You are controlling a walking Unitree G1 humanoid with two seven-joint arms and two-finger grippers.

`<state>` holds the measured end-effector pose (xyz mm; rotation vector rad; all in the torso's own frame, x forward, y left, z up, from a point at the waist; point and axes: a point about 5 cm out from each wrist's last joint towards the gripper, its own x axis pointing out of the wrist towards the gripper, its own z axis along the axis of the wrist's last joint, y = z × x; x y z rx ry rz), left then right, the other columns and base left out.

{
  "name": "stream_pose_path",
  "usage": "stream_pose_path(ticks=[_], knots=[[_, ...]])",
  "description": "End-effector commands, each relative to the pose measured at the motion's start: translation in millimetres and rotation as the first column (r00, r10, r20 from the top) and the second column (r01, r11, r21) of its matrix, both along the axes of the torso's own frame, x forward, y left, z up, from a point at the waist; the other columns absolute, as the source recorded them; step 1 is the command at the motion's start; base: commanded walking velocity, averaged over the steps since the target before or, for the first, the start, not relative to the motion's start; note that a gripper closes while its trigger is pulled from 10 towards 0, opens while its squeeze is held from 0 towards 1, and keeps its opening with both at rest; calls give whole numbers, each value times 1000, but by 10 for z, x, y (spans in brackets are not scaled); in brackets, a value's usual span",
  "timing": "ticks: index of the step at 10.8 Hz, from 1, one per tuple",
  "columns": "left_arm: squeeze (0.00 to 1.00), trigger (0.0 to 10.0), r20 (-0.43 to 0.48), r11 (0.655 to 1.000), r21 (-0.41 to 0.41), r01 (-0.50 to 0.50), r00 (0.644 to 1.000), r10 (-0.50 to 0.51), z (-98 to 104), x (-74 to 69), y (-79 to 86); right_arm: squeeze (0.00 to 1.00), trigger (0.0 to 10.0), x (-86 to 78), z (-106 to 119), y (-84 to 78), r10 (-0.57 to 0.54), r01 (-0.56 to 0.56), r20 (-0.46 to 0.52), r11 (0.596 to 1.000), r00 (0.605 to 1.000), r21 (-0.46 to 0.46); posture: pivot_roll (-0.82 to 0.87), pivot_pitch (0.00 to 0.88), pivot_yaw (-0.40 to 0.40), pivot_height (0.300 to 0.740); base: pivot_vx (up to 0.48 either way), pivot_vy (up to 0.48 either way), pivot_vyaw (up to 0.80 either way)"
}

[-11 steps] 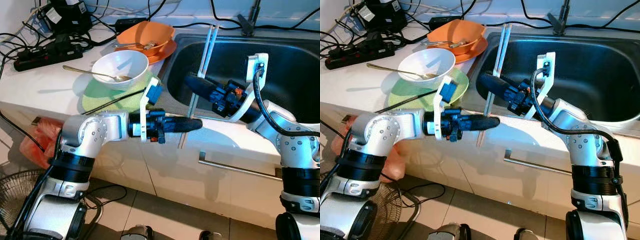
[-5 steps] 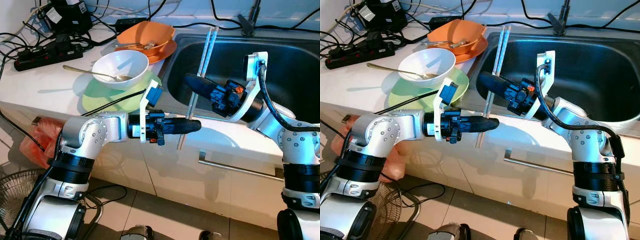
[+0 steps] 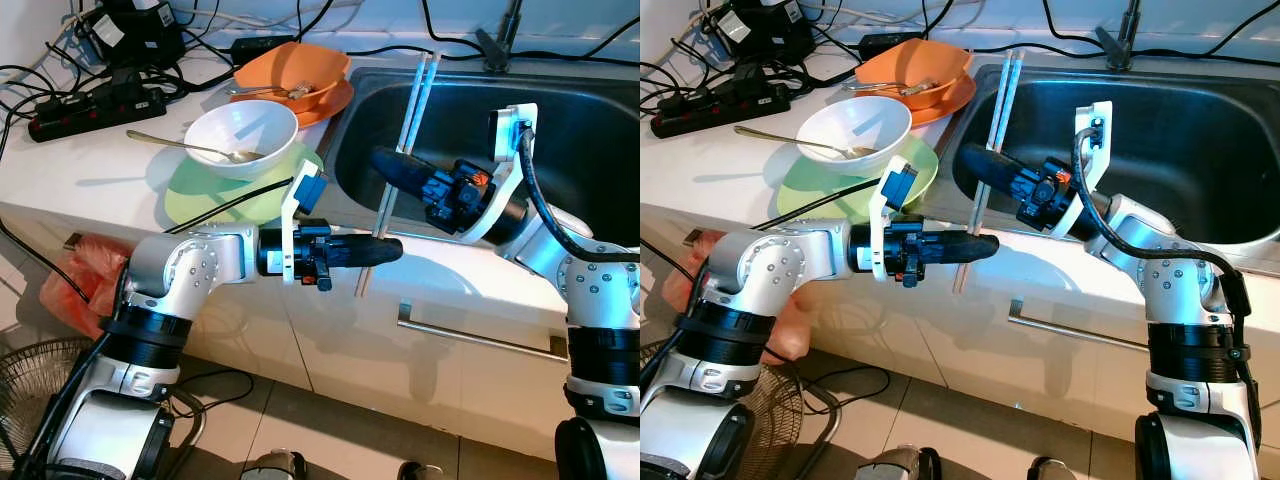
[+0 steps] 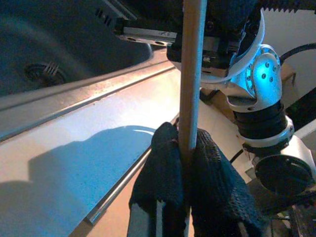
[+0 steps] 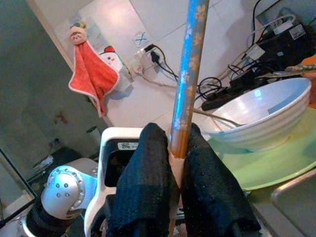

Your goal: Kitchen organization

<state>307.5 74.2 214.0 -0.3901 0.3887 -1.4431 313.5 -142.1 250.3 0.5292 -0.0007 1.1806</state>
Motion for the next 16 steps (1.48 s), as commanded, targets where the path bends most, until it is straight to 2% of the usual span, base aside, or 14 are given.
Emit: stream_pose_path(ticks=[1, 2, 7, 8, 9, 10, 11, 13, 15, 16], knots=[[1000, 2784, 17, 999, -34, -27, 999, 28, 41, 39, 75, 0, 0, -4, -13, -40, -26, 26, 3, 999, 1000, -33, 45, 99, 110, 740, 0, 0, 0], [1000, 10000, 18, 999, -29, -40, 999, 41, 34, 57, 78, 0, 0, -4, -11, -39, -26, 26, 4, 999, 1000, -33, 45, 99, 110, 740, 0, 0, 0], [1000, 10000, 19, 990, -23, -137, 990, 137, 4, 169, 121, 0, 0, 38, -16, -34, -60, 60, 6, 998, 998, -33, 49, 105, 104, 740, 0, 0, 0], [1000, 10000, 18, 988, -29, -153, 988, 153, 16, 187, 139, 0, 0, 103, -17, -48, -111, 111, 1, 993, 994, -33, 47, 105, 102, 740, 0, 0, 0], [1000, 10000, 22, 986, -43, -162, 986, 163, 46, 181, 146, 0, 0, 250, -22, -79, -229, 228, -12, 973, 973, -34, 49, 105, 100, 740, 0, 0, 0], [1000, 10000, 23, 986, -47, -161, 987, 162, 49, 168, 141, 0, 0, 337, -22, -104, -297, 296, -25, 955, 955, -27, 52, 106, 98, 740, 0, 0, 0], [1000, 10000, 24, 985, -43, -168, 985, 169, 28, 147, 140, 0, 0, 483, -28, -142, -417, 417, -51, 909, 907, -9, 58, 107, 97, 740, 0, 0, 0], [1000, 10000, 11, 982, -48, -180, 983, 181, 23, 142, 157, 0, 0, 623, -63, -173, -526, 530, -101, 848, 845, 20, 62, 109, 99, 740, 0, 0, 0], [1000, 10000, 11, 980, -42, -196, 980, 197, 24, 160, 153, 0, 0, 752, -141, -234, -628, 643, -181, 765, 757, 37, 67, 110, 103, 740, 0, 0, 0], [1000, 10000, 8, 979, -42, -201, 980, 201, 27, 164, 151, 0, 0, 805, -211, -300, -675, 700, -239, 714, 698, 29, 68, 110, 103, 740, 0, 0, 0]])
